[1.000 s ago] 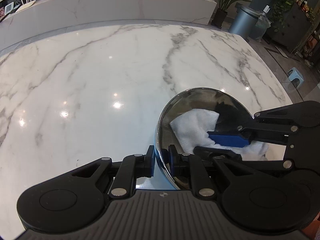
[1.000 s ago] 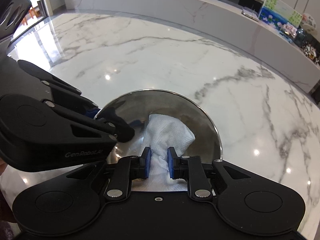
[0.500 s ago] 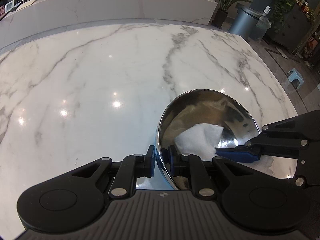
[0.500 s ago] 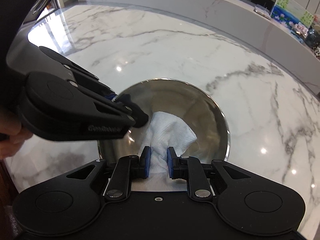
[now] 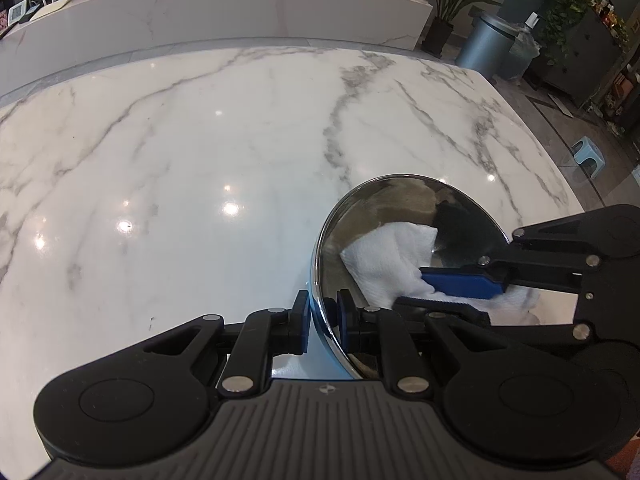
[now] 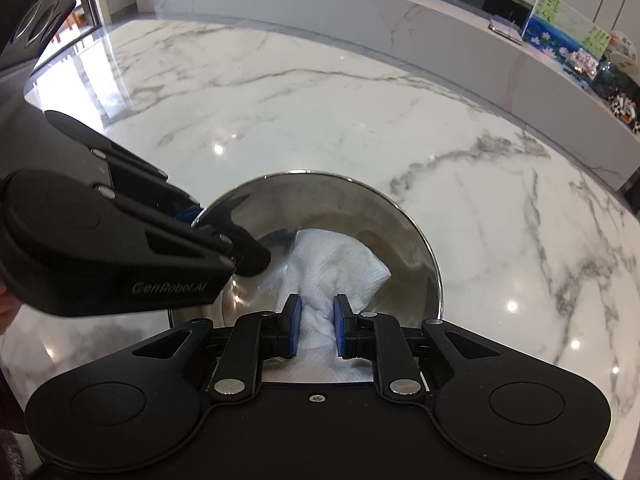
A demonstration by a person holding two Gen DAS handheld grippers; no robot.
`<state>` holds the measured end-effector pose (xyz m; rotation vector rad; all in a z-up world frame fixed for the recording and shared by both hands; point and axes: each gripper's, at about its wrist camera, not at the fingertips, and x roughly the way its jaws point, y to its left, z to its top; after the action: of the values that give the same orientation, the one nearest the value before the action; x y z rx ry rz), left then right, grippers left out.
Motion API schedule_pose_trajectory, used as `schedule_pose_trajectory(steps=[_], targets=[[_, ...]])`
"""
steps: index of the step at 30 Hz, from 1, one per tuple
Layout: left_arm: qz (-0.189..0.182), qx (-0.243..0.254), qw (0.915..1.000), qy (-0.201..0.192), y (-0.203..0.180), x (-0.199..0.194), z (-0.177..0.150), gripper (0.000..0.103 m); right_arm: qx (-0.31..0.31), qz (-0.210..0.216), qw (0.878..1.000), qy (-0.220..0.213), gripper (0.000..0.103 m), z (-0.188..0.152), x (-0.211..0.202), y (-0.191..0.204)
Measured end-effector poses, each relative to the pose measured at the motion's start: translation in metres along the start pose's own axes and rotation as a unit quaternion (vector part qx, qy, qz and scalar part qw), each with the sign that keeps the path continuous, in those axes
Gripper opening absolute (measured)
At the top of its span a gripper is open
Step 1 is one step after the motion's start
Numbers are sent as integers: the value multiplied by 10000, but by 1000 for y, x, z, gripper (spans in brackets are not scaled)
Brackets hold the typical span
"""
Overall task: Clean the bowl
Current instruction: 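Wipe the bowl's inner wall with the towel in the right gripper, then lift the towel out of the bowl with the right gripper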
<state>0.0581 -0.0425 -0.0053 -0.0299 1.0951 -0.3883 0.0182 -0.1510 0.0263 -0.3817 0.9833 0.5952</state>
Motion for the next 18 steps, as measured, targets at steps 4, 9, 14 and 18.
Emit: schedule_pose_trajectory(steps=[4, 9, 14, 18], targets=[[-17, -8, 10000, 5, 1, 1, 1, 12, -78, 131, 9999, -26, 16, 2, 2, 4], [-27, -21, 10000, 11, 2, 1, 1, 12, -199, 328, 9992, 68, 16, 0, -1, 10], [-12, -13, 10000, -1, 2, 1, 0, 12, -187, 80, 9998, 85, 15, -5, -9, 10], [12, -20, 10000, -11, 2, 0, 0, 13, -211, -117, 9996, -173, 15, -8, -22, 12]])
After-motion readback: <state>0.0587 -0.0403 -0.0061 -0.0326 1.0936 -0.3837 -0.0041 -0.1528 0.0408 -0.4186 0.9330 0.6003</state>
